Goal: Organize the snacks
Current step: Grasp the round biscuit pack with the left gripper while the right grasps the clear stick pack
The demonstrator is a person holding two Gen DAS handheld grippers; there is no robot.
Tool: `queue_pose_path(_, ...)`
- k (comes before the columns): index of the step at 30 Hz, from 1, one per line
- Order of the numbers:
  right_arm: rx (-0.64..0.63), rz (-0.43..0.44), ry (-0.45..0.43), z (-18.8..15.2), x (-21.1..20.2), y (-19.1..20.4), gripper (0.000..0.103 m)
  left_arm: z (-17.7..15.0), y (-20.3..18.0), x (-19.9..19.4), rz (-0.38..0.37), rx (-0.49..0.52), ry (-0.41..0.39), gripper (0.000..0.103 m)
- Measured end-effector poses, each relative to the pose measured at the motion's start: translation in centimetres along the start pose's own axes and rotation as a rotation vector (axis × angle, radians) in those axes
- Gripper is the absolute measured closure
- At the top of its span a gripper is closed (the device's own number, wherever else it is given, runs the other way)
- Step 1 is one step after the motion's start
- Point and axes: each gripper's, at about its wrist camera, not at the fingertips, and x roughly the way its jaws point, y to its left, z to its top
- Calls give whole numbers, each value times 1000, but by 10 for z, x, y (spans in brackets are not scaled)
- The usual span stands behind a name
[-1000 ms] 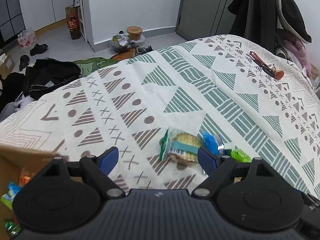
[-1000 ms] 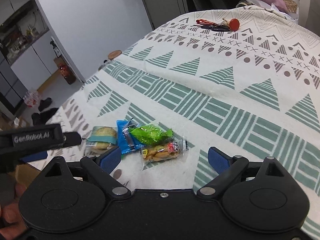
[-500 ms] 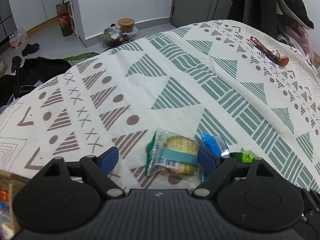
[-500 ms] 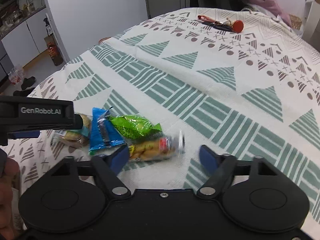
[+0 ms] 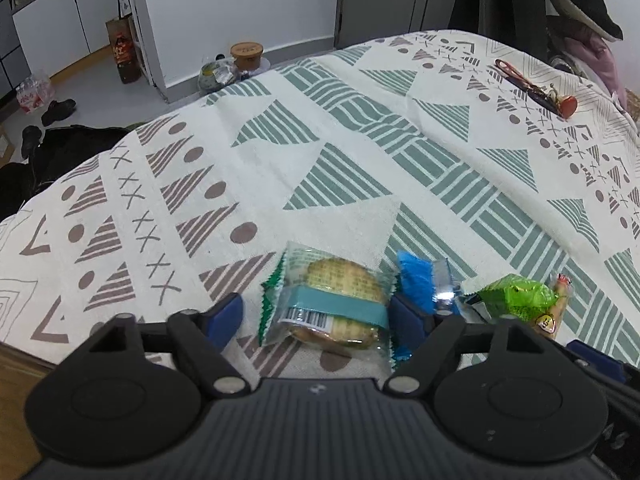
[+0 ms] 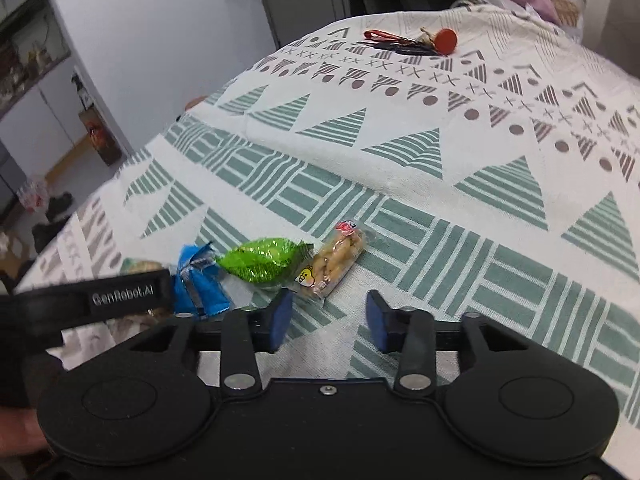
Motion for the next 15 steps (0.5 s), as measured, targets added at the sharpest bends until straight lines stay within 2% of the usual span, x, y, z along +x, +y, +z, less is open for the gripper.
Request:
queue_pose_path(3,22,15,-8,2,1,-1,51,-1,1,-2,-9,6,-14,47)
queue_pose_path(6,22,10,-19,6,7,1,50,0,3,-3,-18,5,-20,54)
queue_pose_path(15,14,-7,-42,12,16,5,50,0,20,-9,-14,-47,-48,57)
